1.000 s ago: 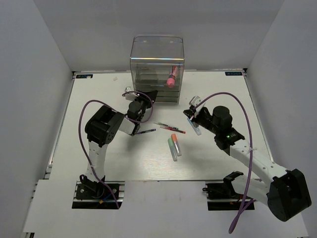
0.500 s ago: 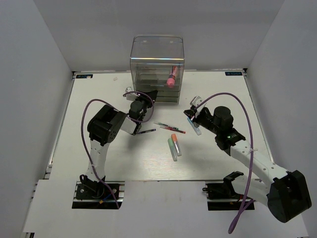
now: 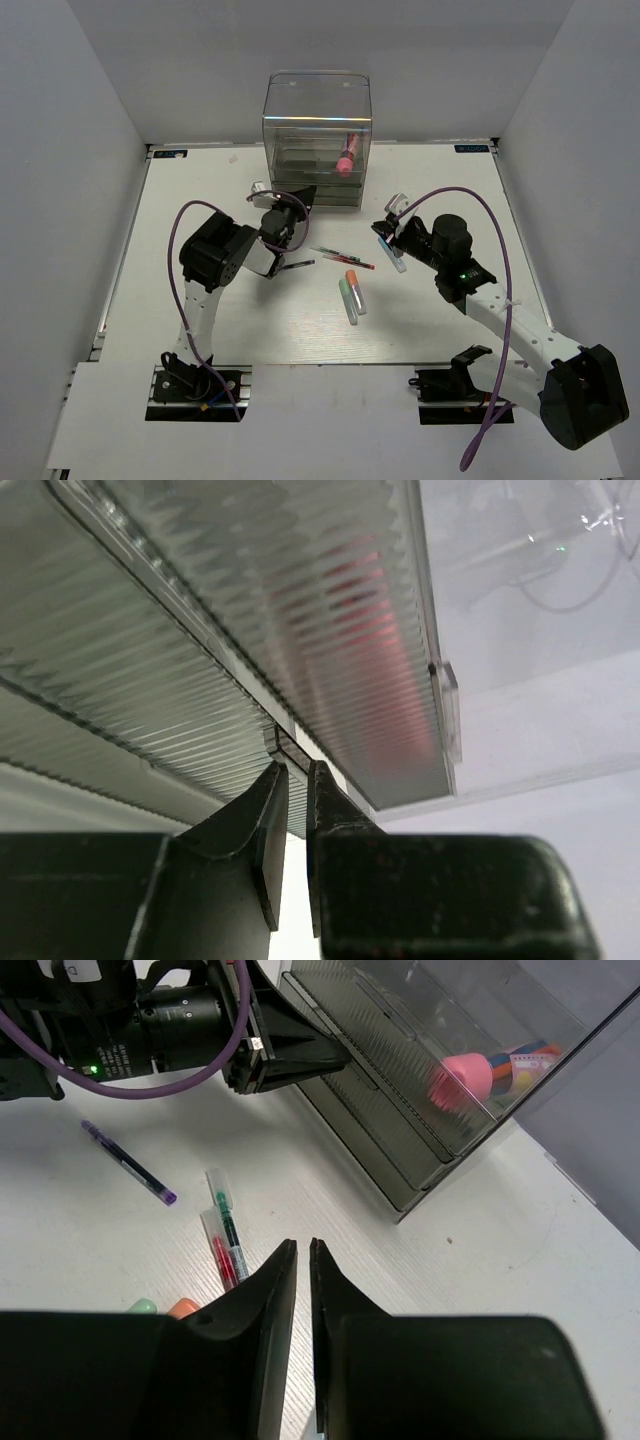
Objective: Sort the stationery into containers
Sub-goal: Open the drawer in the storage box, then pick up the pen from the center of the board.
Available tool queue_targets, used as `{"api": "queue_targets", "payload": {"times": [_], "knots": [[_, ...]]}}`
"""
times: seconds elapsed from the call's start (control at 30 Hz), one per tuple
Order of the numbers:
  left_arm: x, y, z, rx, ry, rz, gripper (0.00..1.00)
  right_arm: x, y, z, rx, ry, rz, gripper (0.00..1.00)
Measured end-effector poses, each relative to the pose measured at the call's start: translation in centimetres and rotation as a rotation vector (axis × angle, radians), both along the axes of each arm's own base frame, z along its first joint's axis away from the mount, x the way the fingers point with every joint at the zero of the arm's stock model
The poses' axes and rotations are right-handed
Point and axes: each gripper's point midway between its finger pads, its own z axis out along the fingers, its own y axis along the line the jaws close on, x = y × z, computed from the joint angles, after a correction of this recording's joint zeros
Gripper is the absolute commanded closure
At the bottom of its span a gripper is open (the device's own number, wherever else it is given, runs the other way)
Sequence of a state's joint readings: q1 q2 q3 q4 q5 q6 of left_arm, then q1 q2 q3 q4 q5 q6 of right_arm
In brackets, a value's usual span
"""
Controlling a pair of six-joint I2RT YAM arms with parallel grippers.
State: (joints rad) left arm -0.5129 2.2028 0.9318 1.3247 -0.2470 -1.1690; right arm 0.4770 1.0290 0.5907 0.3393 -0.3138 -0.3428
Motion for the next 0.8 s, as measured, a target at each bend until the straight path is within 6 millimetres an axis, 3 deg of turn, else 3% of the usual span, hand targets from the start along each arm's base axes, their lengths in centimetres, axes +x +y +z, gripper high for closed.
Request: {"api": "queue_targets", "payload": {"times": [0.3, 0.5, 0.67, 0.77, 0.8], "knots": [[-3.4, 0.6, -0.4, -0.014, 0.014, -0.058, 0.98, 0.1, -0.2, -0.2, -0.004, 0.008, -0.005, 0.71], [-6.3, 1.3, -0.6, -0.017, 0.035, -0.090, 0.98, -0.2, -0.4, -1.5, -0.028, 0.056, -0.006, 0.66], [-7.5, 1.6, -0.5, -0.012, 0.047, -0.106, 0.83, -0.4, -0.5, -3.3, -0.061, 0.119, -0.006, 0.60], [-8.0, 1.5, -0.5, 0.002, 0.059, -0.123, 0.65, -0.6, -0.6, -4.0, -0.078, 0.150, -0.006, 0.58], [-8.2, 1.5, -0.5, 0.009, 0.065, -0.132, 0.54, -0.7, -0.6, -4.1, -0.082, 0.157, -0.006, 0.58]]}}
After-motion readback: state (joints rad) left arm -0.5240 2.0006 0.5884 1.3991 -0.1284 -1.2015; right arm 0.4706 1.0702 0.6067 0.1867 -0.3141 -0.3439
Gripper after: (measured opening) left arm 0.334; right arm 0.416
